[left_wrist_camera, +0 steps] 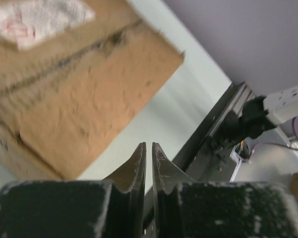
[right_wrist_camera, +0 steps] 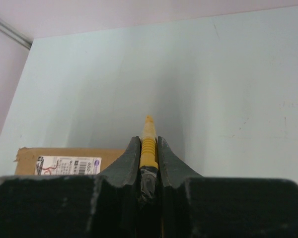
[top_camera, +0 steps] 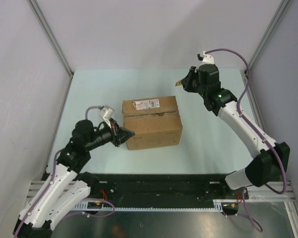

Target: Unpack the express box

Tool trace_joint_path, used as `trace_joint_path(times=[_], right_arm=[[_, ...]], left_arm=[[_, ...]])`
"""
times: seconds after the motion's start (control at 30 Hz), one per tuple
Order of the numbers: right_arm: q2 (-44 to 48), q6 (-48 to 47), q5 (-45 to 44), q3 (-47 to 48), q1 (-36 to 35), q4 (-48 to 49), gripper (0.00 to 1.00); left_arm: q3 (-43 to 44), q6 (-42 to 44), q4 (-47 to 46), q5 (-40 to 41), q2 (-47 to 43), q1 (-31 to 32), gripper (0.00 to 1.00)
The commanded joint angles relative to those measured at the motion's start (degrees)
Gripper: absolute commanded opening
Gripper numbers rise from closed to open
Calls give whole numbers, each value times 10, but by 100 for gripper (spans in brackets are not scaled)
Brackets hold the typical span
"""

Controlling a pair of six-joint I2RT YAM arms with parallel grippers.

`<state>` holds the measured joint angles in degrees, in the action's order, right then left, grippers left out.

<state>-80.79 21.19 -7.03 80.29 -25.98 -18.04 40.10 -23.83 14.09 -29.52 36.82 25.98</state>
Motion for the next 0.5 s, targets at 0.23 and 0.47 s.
trace_joint_path(times=[0.23, 0.47], right_arm=[[-57, -7, 4, 21, 19, 80, 0], [24, 43, -15, -14, 57, 15, 0]], left_arm=[[-36, -19, 62, 152, -4, 73, 10], [188, 139, 39, 271, 127, 153, 62]])
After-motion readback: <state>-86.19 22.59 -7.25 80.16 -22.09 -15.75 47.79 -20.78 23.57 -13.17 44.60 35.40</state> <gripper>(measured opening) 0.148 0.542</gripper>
